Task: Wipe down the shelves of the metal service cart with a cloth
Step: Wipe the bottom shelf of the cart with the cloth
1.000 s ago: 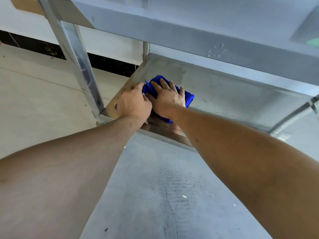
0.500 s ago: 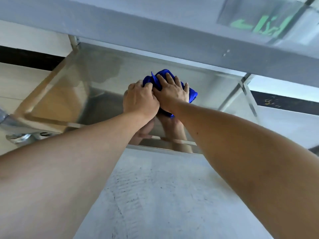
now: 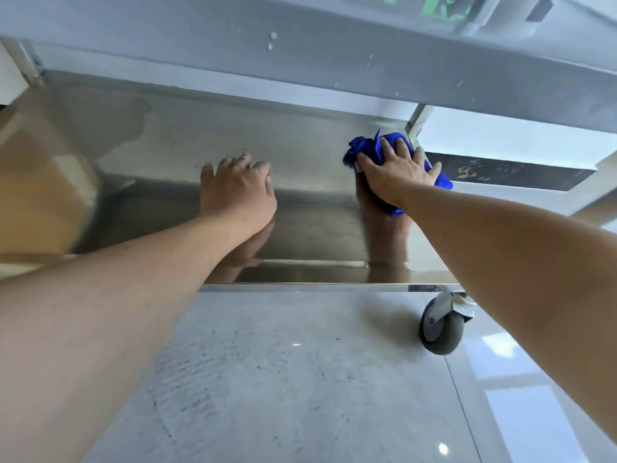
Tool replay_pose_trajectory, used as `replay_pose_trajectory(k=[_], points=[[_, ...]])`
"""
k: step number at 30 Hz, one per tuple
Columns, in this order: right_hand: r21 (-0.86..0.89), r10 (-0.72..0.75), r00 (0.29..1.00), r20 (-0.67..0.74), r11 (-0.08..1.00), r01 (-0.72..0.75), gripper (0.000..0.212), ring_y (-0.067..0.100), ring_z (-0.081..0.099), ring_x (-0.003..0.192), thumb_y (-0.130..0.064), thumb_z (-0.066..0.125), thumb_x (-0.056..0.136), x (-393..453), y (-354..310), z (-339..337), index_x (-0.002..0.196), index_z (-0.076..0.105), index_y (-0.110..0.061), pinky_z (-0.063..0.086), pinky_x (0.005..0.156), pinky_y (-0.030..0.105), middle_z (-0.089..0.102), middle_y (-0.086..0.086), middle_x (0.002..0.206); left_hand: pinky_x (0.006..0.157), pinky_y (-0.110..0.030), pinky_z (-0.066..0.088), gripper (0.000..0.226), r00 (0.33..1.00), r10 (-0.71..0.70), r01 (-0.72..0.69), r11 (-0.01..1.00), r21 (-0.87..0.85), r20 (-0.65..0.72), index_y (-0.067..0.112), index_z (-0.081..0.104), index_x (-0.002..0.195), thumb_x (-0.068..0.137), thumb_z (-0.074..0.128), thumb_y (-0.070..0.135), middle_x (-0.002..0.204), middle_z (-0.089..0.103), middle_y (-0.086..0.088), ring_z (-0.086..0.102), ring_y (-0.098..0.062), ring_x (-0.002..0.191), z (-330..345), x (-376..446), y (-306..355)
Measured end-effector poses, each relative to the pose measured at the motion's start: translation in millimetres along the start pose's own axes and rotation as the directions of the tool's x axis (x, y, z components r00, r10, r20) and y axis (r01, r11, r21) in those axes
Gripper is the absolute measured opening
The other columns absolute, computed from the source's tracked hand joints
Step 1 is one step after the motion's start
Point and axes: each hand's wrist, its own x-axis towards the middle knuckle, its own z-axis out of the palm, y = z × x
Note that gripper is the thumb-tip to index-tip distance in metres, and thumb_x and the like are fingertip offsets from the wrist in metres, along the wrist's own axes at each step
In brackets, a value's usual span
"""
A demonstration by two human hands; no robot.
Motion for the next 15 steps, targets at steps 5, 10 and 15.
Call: replay_pose_trajectory(k=[5, 10, 15], points=[[0.007, 0.067, 0.997, 0.023, 0.998, -0.068, 0.083, 0.033, -0.001, 0.152, -0.08, 0.018, 0.076, 25, -10, -3, 0.152, 0.023, -0.046, -0.003, 0.112, 0.069, 0.012, -0.006, 0.167, 0.119, -0.047, 0.018, 0.047, 0.999, 0.012, -0.011, 0.999, -0.031, 0.03, 0.028, 0.047, 0.142, 0.101, 0.03, 0.042, 0.157, 0.034, -0.005, 0.029, -0.026, 0.145, 8, 2, -11], [-0.003, 0.128, 0.991, 0.028, 0.992, -0.128, 0.081, 0.035, 0.002, 0.151, -0.081, 0.018, 0.077, 44, -23, -4, 0.15, 0.025, -0.046, 0.001, 0.112, 0.069, 0.013, -0.004, 0.166, 0.117, -0.047, 0.025, 0.055, 1.0, 0.015, -0.015, 1.0, 0.015, 0.0, 0.031, 0.05, 0.14, 0.095, 0.032, 0.058, 0.153, 0.041, -0.003, 0.035, -0.026, 0.142, 1, -6, -30], [-0.017, 0.134, 0.99, 0.039, 0.991, -0.134, 0.082, 0.038, 0.006, 0.149, -0.082, 0.017, 0.077, 51, -49, -2, 0.15, 0.026, -0.045, 0.003, 0.111, 0.069, 0.014, 0.0, 0.166, 0.11, -0.046, 0.038, 0.058, 0.997, -0.048, 0.051, 0.997, 0.05, -0.059, 0.03, 0.06, 0.129, 0.089, 0.036, 0.063, 0.141, 0.055, -0.006, 0.049, -0.028, 0.131, -15, -15, -65]])
